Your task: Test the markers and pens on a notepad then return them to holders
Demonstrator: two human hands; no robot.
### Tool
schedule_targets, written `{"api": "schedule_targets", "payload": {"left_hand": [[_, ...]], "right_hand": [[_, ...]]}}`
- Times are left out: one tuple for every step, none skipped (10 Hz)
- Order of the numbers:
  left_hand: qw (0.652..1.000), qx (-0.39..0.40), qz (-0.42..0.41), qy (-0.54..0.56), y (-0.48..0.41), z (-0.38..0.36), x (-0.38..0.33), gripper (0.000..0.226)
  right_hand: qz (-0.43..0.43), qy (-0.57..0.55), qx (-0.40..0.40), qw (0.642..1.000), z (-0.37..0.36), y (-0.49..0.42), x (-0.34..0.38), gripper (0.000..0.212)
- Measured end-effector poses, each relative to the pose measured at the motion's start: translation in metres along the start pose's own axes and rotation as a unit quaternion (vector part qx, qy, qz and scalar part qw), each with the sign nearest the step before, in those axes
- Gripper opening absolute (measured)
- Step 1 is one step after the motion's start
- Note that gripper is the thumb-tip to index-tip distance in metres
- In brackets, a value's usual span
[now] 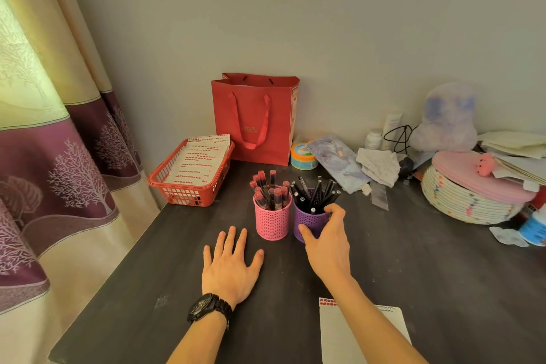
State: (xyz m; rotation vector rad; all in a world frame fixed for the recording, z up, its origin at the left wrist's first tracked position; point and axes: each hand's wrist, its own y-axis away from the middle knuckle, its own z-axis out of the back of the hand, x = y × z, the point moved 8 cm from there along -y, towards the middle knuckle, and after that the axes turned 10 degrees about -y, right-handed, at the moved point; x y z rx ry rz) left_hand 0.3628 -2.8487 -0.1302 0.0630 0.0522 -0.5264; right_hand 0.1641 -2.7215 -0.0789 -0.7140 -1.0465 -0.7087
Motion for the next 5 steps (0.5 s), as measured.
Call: {"api": "schedule_targets", "payload": {"left_hand": [[1.000,-0.004,-0.003,0.003,-0.001,0.000,-0.001,0.079],[1.000,-0.008,-0.003,0.003,0.000,0.000,-0.001,0.078],[1.000,-0.006,-0.006,0.005,0.001,0.000,-0.001,0.078],[1.000,-0.005,-0.002,-0.001,0.002,0.002,0.000,0.078],[1.000,0.006,-0.011,-0.006,0.001,0.002,-0.004,0.078]], "right_hand": [[0.000,0.005,0.001,1.000,-0.001,-0.002,-0.003,0.071],[-0.006,0.009,0.006,1.000,0.000,-0.002,-0.003,0.071],[-0.004,0.019,0.033,0.999,0.002,-0.005,-0.001,0.071],[-0.003,0.055,0.071,0.996,0.008,-0.001,0.004,0.076],[0.034,0.057,0.054,0.996,0.027,0.002,0.017,0.080]]}}
